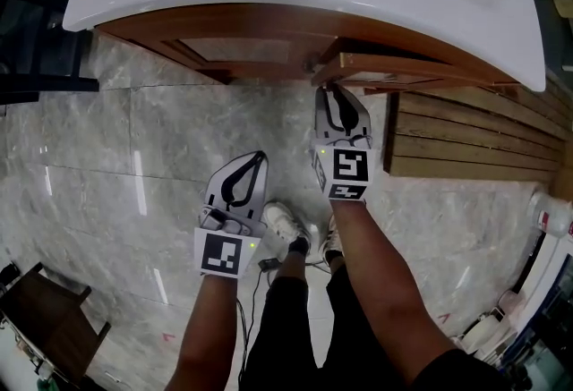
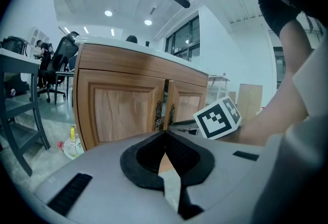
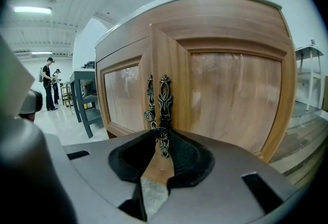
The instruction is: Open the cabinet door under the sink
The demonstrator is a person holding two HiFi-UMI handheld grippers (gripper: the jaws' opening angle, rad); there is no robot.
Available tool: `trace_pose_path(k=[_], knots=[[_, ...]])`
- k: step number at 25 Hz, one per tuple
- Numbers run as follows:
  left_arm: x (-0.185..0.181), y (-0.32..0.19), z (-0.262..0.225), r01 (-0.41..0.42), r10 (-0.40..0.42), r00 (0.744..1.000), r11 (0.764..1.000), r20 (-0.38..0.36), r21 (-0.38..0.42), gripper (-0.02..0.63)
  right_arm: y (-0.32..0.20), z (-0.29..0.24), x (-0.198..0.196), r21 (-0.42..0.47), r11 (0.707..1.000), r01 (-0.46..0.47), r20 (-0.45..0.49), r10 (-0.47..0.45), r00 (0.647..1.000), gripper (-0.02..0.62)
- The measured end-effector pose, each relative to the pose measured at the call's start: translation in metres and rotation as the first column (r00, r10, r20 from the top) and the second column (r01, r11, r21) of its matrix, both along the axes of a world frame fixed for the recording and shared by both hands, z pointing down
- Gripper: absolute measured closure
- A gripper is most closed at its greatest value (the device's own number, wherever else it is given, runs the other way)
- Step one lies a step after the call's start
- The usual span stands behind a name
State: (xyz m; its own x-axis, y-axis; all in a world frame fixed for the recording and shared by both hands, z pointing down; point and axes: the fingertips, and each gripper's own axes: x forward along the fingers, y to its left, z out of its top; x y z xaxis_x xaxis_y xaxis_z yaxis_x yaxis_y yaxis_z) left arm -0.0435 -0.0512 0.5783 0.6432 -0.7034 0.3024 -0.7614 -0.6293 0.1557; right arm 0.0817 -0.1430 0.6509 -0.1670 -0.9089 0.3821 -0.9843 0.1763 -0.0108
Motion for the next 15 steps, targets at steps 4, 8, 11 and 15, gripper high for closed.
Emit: trace_pose_path(k=[4, 8, 11, 15], knots=[[0.007, 0.013, -0.001, 0.011, -0.011, 1.0, 1.0, 0.01, -0.001, 0.584, 0.013, -0.002, 0.0, 0.008, 0.999, 0.046, 0.005, -0.046, 0.999, 0.505], [0.015, 0.028, -0.001, 0.02, -0.02, 1.0, 1.0, 0.022, -0.008, 0.584, 0.035, -0.002, 0.0, 0.002, 0.994, 0.11, -0.002, -0.11, 0.994, 0.505], [0.023, 0.039, -0.003, 0.032, -0.032, 0.999, 0.999, 0.022, -0.008, 0.584, 0.057, -0.005, 0.0, 0.002, 0.986, 0.164, -0.002, -0.164, 0.986, 0.505], [0.036, 0.053, 0.0, 0.033, -0.032, 0.999, 0.999, 0.034, -0.016, 0.584, 0.081, -0.004, 0.005, -0.005, 0.977, 0.214, 0.006, -0.214, 0.977, 0.505]])
